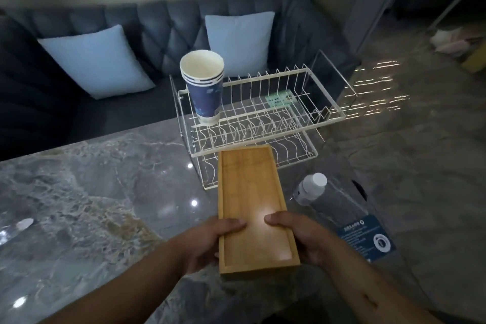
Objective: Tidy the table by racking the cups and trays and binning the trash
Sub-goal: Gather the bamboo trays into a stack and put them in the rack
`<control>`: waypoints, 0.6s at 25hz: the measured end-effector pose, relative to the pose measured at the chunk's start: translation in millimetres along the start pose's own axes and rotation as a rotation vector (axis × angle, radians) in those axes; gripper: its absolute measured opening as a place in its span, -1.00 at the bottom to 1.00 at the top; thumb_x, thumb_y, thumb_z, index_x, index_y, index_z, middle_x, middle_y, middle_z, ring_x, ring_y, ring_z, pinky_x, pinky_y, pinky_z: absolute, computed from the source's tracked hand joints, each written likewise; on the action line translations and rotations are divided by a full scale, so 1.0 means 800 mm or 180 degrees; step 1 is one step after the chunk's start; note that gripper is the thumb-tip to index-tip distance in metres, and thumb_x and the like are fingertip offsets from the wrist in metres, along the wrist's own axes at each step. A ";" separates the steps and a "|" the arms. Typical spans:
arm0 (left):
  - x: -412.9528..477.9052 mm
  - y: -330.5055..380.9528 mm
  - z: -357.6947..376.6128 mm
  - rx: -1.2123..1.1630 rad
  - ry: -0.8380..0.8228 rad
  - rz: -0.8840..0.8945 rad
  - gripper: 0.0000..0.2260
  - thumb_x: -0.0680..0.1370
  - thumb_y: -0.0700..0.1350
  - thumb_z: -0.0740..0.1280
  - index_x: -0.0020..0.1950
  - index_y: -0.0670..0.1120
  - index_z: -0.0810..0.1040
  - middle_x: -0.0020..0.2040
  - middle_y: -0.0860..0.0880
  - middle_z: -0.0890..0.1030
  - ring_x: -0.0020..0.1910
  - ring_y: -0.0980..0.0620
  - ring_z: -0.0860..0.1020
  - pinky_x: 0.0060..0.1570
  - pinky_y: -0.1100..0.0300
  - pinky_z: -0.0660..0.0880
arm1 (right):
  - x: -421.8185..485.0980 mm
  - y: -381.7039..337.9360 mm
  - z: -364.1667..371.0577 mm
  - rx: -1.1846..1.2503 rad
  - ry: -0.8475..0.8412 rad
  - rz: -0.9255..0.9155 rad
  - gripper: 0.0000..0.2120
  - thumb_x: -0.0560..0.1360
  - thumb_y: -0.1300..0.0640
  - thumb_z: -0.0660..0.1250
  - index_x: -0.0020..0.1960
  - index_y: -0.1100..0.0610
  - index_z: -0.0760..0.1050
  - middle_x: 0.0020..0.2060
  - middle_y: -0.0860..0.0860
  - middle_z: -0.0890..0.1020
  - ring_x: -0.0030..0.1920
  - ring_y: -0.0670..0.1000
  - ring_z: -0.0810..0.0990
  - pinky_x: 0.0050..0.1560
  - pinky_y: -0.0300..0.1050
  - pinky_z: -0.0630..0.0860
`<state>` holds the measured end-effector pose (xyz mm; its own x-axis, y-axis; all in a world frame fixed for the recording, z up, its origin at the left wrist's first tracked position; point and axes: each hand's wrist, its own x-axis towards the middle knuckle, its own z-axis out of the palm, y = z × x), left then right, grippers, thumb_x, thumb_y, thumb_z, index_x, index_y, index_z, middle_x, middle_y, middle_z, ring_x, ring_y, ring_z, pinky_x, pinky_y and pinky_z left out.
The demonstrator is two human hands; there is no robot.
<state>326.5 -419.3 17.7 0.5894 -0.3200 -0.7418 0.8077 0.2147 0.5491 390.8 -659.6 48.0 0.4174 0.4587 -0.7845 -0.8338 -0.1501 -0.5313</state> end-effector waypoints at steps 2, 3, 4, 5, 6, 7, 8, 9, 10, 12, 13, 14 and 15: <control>0.013 -0.005 0.009 -0.0208 -0.0122 0.0147 -0.29 0.38 0.09 0.59 0.46 -0.10 0.45 0.32 -0.21 0.62 0.31 -0.27 0.58 0.33 -0.22 0.49 | 0.013 -0.017 -0.011 -0.0106 -0.0033 -0.0050 -0.44 0.30 -0.03 0.54 0.25 0.10 0.52 0.04 0.12 0.74 0.01 0.13 0.74 -0.10 0.00 0.67; 0.018 -0.004 0.012 -0.0354 -0.0138 0.0249 -0.31 0.41 0.05 0.58 0.47 -0.13 0.45 0.33 -0.23 0.61 0.30 -0.26 0.59 0.26 -0.16 0.55 | 0.021 -0.026 -0.014 -0.0162 -0.0039 -0.0053 -0.42 0.29 -0.03 0.54 0.26 0.10 0.53 0.06 0.12 0.74 0.04 0.15 0.73 -0.03 0.05 0.66; 0.022 0.000 0.013 -0.0487 -0.0140 0.0342 -0.34 0.44 0.02 0.56 0.47 -0.16 0.45 0.34 -0.25 0.60 0.30 -0.27 0.59 0.19 -0.11 0.59 | 0.029 -0.034 -0.016 -0.0211 -0.0048 -0.0041 -0.41 0.29 -0.03 0.54 0.28 0.10 0.53 0.08 0.14 0.73 0.08 0.18 0.71 0.06 0.10 0.64; 0.027 0.005 0.014 -0.0595 -0.0142 0.0419 -0.38 0.47 -0.01 0.53 0.47 -0.18 0.45 0.35 -0.26 0.59 0.30 -0.28 0.58 0.15 -0.08 0.60 | 0.038 -0.042 -0.019 -0.0261 -0.0063 -0.0026 -0.42 0.30 -0.04 0.53 0.28 0.10 0.54 0.10 0.14 0.72 0.11 0.19 0.70 0.13 0.14 0.61; 0.030 0.010 0.013 -0.0675 -0.0135 0.0473 -0.42 0.50 -0.03 0.50 0.46 -0.19 0.46 0.35 -0.28 0.58 0.31 -0.28 0.58 0.14 -0.06 0.61 | 0.046 -0.050 -0.021 -0.0312 -0.0083 -0.0014 -0.45 0.32 -0.04 0.52 0.26 0.10 0.55 0.09 0.14 0.72 0.10 0.19 0.70 0.16 0.14 0.60; 0.034 0.016 0.012 -0.0732 -0.0104 0.0505 -0.43 0.51 -0.04 0.49 0.46 -0.19 0.46 0.35 -0.28 0.58 0.31 -0.29 0.57 0.13 -0.05 0.61 | 0.054 -0.057 -0.023 -0.0346 -0.0106 -0.0007 -0.50 0.35 -0.04 0.51 0.25 0.10 0.56 0.08 0.14 0.73 0.09 0.17 0.71 0.15 0.13 0.61; 0.037 0.020 0.011 -0.0767 -0.0076 0.0536 -0.45 0.51 -0.05 0.49 0.45 -0.19 0.47 0.35 -0.29 0.57 0.31 -0.29 0.57 0.13 -0.05 0.61 | 0.061 -0.062 -0.026 -0.0348 -0.0127 0.0011 -0.53 0.39 -0.04 0.51 0.24 0.10 0.57 0.08 0.14 0.73 0.08 0.16 0.72 0.15 0.11 0.61; 0.041 0.025 0.010 -0.0786 -0.0070 0.0588 -0.46 0.51 -0.06 0.48 0.45 -0.19 0.47 0.36 -0.30 0.57 0.32 -0.30 0.56 0.14 -0.06 0.61 | 0.066 -0.065 -0.028 -0.0321 -0.0179 0.0039 -0.54 0.41 -0.02 0.51 0.25 0.11 0.56 0.09 0.15 0.72 0.10 0.17 0.71 0.16 0.11 0.61; 0.046 0.031 0.009 -0.0797 -0.0077 0.0665 -0.49 0.53 -0.07 0.46 0.44 -0.18 0.48 0.37 -0.30 0.56 0.34 -0.31 0.55 0.17 -0.08 0.60 | 0.072 -0.067 -0.031 -0.0291 -0.0265 0.0081 -0.52 0.41 0.00 0.52 0.27 0.14 0.55 0.13 0.16 0.71 0.13 0.18 0.69 0.18 0.13 0.61; 0.052 0.044 0.006 -0.0777 -0.0053 0.0815 -0.52 0.53 -0.08 0.45 0.43 -0.16 0.51 0.39 -0.30 0.54 0.37 -0.32 0.52 0.26 -0.14 0.55 | 0.079 -0.068 -0.034 -0.0267 -0.0474 0.0134 -0.45 0.39 0.03 0.54 0.32 0.16 0.52 0.19 0.19 0.67 0.22 0.21 0.64 0.27 0.21 0.55; 0.056 0.051 0.004 -0.0791 0.0006 0.0866 -0.52 0.53 -0.08 0.45 0.43 -0.16 0.51 0.40 -0.30 0.53 0.37 -0.32 0.52 0.29 -0.16 0.53 | 0.083 -0.069 -0.036 -0.0301 -0.0541 0.0113 -0.42 0.37 0.02 0.55 0.33 0.16 0.52 0.20 0.19 0.67 0.23 0.22 0.63 0.27 0.25 0.54; 0.059 0.058 0.002 -0.0812 0.0061 0.0896 -0.50 0.52 -0.08 0.46 0.43 -0.17 0.51 0.40 -0.30 0.53 0.37 -0.31 0.52 0.31 -0.16 0.52 | 0.087 -0.071 -0.038 -0.0332 -0.0568 0.0051 -0.40 0.35 0.00 0.56 0.33 0.14 0.52 0.19 0.18 0.67 0.21 0.21 0.65 0.18 0.24 0.60; 0.062 0.065 0.000 -0.0828 0.0090 0.0919 -0.48 0.51 -0.08 0.47 0.44 -0.18 0.50 0.39 -0.30 0.54 0.37 -0.30 0.52 0.30 -0.14 0.53 | 0.093 -0.075 -0.039 -0.0353 -0.0571 -0.0009 -0.39 0.33 -0.02 0.57 0.32 0.13 0.54 0.17 0.17 0.69 0.15 0.19 0.68 0.02 0.16 0.65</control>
<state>397.9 -424.1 9.4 0.7903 -0.1874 -0.5833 0.5836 0.5202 0.6236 483.3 -643.9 11.2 0.3402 0.6064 -0.7187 -0.7837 -0.2396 -0.5731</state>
